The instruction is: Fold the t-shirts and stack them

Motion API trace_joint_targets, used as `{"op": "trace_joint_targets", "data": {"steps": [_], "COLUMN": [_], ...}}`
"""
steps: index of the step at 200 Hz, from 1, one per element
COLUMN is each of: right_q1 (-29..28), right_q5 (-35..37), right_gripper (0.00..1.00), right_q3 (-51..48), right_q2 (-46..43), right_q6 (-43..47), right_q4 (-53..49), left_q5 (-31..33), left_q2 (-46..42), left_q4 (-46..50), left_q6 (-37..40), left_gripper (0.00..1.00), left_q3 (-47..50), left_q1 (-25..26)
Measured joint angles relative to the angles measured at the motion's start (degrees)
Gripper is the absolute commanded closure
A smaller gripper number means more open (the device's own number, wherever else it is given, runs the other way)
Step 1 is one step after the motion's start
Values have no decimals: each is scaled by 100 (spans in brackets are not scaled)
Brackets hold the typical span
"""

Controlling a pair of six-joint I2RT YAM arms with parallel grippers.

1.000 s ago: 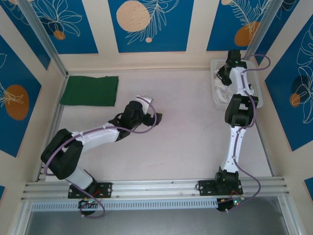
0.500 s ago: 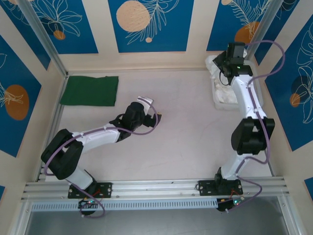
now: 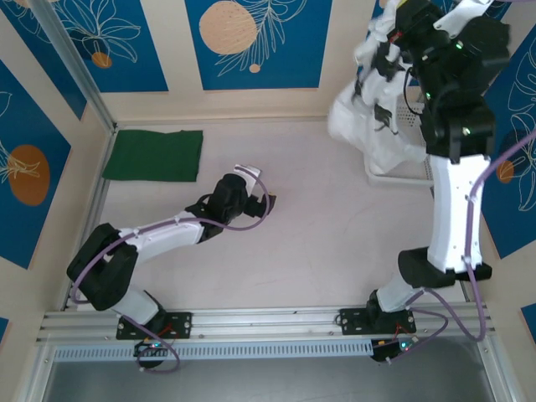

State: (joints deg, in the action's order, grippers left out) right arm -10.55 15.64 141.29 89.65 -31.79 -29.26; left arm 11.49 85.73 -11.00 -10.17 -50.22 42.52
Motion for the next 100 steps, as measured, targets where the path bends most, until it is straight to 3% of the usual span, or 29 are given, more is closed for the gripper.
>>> {"op": "trace_joint_targets", "data": {"steps": [19, 47, 76, 90, 100], "right_q1": [-286, -708, -1329, -1596, -1729], "right_q5": [-328, -767, -1084, -1180, -1270], "right_gripper": [100, 100, 99, 87, 60], "right_q3": [92, -654, -1169, -1314, -1443], "right_q2": [-415, -1001, -732, -315, -11], "right_q6": [13, -33, 4, 35, 92], "right_q4": [-48, -39, -299, -442, -562], "left_q5": [129, 490, 942, 1318, 1633], "left_q2": [-481, -1285, -2114, -2457, -2677], "left_q4": [264, 688, 1231, 1585, 1875], "left_q6": [-199, -605, -1003, -1259, -1464], "left_gripper": [0, 0, 0, 0, 0], "left_q3": [-26, -109, -118, -118, -118], "left_q1": [2, 4, 4, 7, 9]}}
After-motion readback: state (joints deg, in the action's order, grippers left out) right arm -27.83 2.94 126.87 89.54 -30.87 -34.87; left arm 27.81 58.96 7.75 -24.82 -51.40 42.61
